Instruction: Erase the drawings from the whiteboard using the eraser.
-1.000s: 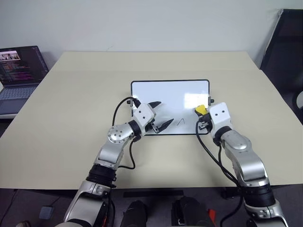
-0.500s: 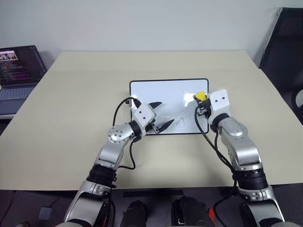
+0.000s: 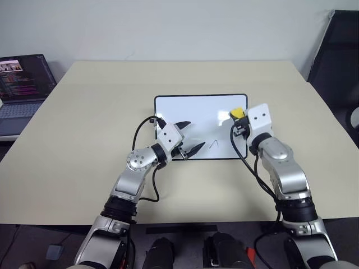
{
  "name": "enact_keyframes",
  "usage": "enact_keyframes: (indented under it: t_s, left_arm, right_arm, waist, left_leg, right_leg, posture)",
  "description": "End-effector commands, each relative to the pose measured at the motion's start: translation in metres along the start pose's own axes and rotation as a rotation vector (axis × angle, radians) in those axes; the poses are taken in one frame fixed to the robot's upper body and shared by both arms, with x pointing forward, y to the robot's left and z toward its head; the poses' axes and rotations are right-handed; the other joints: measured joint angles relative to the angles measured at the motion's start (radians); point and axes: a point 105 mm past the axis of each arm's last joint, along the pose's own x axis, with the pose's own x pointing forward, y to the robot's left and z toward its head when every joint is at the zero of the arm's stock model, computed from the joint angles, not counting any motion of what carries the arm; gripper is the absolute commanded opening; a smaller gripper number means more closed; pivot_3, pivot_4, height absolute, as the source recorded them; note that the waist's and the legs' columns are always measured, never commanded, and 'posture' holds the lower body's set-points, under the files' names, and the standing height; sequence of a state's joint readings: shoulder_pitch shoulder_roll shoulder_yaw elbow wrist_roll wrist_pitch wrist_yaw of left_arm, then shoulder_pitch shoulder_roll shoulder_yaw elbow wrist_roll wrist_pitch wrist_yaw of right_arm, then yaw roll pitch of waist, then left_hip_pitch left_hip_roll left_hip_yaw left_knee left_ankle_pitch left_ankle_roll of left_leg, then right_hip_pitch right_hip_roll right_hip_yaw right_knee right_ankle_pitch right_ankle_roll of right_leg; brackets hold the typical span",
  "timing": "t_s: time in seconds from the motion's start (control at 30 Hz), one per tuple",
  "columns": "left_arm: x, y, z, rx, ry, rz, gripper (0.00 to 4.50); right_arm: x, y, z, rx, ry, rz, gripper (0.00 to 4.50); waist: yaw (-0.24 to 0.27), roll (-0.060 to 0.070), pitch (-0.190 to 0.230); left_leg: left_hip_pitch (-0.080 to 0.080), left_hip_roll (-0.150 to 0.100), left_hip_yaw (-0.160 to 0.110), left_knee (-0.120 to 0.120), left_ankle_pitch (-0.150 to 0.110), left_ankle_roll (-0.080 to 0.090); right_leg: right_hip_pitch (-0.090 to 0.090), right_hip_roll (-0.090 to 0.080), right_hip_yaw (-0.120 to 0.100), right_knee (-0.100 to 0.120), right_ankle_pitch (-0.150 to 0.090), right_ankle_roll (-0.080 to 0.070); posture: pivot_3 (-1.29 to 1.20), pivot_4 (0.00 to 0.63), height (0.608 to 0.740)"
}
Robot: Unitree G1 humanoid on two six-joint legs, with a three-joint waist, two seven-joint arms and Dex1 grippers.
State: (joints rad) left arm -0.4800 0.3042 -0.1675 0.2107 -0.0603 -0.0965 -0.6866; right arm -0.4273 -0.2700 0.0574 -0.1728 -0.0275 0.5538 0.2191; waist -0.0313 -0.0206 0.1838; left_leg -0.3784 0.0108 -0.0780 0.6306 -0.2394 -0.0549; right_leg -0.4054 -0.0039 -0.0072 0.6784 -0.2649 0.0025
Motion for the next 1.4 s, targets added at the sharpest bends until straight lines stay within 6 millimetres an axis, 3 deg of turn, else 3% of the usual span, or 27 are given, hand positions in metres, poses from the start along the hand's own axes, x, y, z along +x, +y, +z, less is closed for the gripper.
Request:
enact_keyframes:
  t_s: [0.03, 0.2, 0.47, 0.87, 1.07, 1.4]
  left_arm:
    - [0.000, 0.004, 0.014, 0.031, -0.047, 0.016, 4.50]
    - [0.003, 0.004, 0.015, 0.030, -0.050, 0.012, 4.50]
    - [0.002, 0.001, 0.016, 0.025, -0.054, 0.002, 4.50]
    - [-0.041, -0.033, -0.006, -0.038, 0.057, 0.045, 4.50]
    - [-0.050, -0.038, -0.015, -0.055, 0.096, 0.086, 4.50]
    - [-0.048, -0.027, -0.012, -0.037, 0.094, 0.107, 4.50]
  right_arm:
    - [-0.011, 0.007, -0.020, 0.002, 0.086, 0.030, 1.02]
    - [-0.017, 0.004, -0.019, 0.015, 0.081, 0.019, 1.02]
    - [-0.019, 0.004, 0.008, 0.058, -0.065, 0.052, 1.02]
    - [-0.043, 0.013, 0.007, 0.041, -0.101, 0.173, 1.02]
    - [-0.035, 0.027, 0.011, 0.049, -0.124, 0.203, 1.02]
    - [-0.019, 0.054, 0.023, 0.023, -0.179, 0.254, 1.02]
  waist:
    - [0.000, 0.000, 0.000]
    - [0.000, 0.000, 0.000]
    - [0.000, 0.000, 0.000]
    - [0.000, 0.000, 0.001]
    - [0.001, 0.000, 0.001]
    - [0.003, 0.000, 0.001]
  left_leg:
    - [0.000, 0.000, 0.000, 0.000, 0.000, 0.000]
    - [0.000, 0.000, 0.000, 0.000, 0.000, 0.000]
    - [-0.001, 0.000, 0.000, 0.000, 0.000, 0.000]
    - [-0.003, 0.000, -0.001, -0.002, 0.000, 0.000]
    - [-0.002, 0.001, -0.001, -0.001, 0.000, 0.000]
    - [-0.003, 0.000, -0.001, -0.002, 0.000, 0.000]
  right_leg:
    - [0.000, 0.000, 0.000, 0.000, 0.000, 0.000]
    - [0.000, 0.000, 0.000, 0.000, 0.000, 0.000]
    - [-0.001, 0.000, -0.001, -0.001, 0.000, 0.000]
    - [-0.001, 0.000, 0.000, -0.005, 0.000, 0.000]
    - [-0.001, 0.000, -0.001, -0.004, 0.000, 0.000]
    - [-0.001, 0.000, 0.000, -0.005, 0.000, 0.000]
  posture:
    - [0.00, 0.150, 0.740]
    - [0.00, 0.150, 0.740]
    - [0.00, 0.150, 0.740]
    - [0.00, 0.150, 0.740]
    - [0.00, 0.150, 0.740]
    - [0.00, 0.150, 0.740]
